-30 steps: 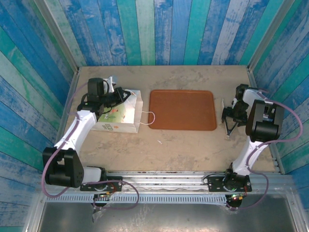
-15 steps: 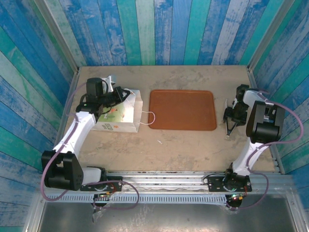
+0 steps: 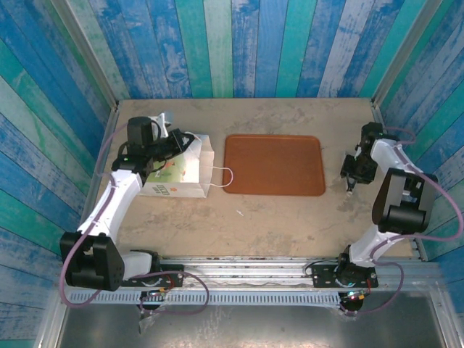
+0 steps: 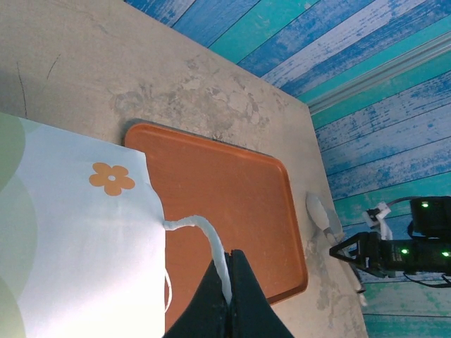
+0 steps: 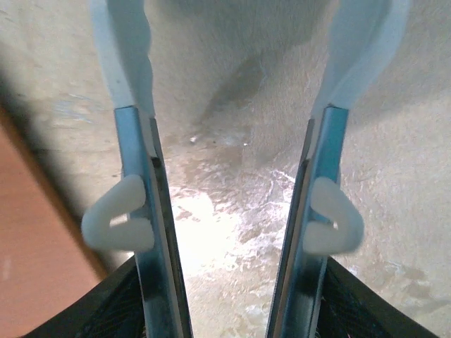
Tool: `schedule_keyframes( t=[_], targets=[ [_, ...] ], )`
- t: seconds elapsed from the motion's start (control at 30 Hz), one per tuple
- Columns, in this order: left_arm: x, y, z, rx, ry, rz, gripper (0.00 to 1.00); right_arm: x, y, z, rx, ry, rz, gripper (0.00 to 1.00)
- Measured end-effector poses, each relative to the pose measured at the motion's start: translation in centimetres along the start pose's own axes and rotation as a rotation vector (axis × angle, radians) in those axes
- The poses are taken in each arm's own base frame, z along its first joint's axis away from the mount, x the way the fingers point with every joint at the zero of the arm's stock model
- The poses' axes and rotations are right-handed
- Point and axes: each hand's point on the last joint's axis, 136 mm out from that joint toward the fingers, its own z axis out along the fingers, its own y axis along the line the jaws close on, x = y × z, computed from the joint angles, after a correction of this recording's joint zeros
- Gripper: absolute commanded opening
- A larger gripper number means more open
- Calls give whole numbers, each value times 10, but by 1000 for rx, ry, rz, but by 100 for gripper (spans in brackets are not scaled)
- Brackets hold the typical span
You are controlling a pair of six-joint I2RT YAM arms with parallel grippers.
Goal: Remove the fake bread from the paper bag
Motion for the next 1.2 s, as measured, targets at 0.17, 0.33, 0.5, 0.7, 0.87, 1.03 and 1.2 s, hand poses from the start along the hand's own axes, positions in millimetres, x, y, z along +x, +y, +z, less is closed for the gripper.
schedule_keyframes(
  t=[0.17, 0.33, 0.5, 0.7, 0.87, 1.03, 1.2],
  targets=[
    [0, 0, 0, 0, 0, -3, 0, -6, 8, -30, -53, -86, 2, 55],
    [0, 0, 0, 0, 0, -14, 0, -8, 19, -59, -128, -164, -10, 55],
    [0, 0, 0, 0, -2, -20, 0, -6, 33, -82, -213, -219, -34, 54],
    [-1, -3, -5, -3, -10, -12, 0, 4, 74, -119, -411, -296, -127, 53],
    [2, -2, -13, -33, -15, 12, 0, 42, 147, -142, -579, -284, -365, 53],
    [0, -2, -30, -88, -56, 45, 0, 106, 218, -147, -684, -212, -639, 53],
    [-2, 0, -52, -165, -107, 84, 0, 159, 260, -141, -726, -153, -829, 53]
  ],
)
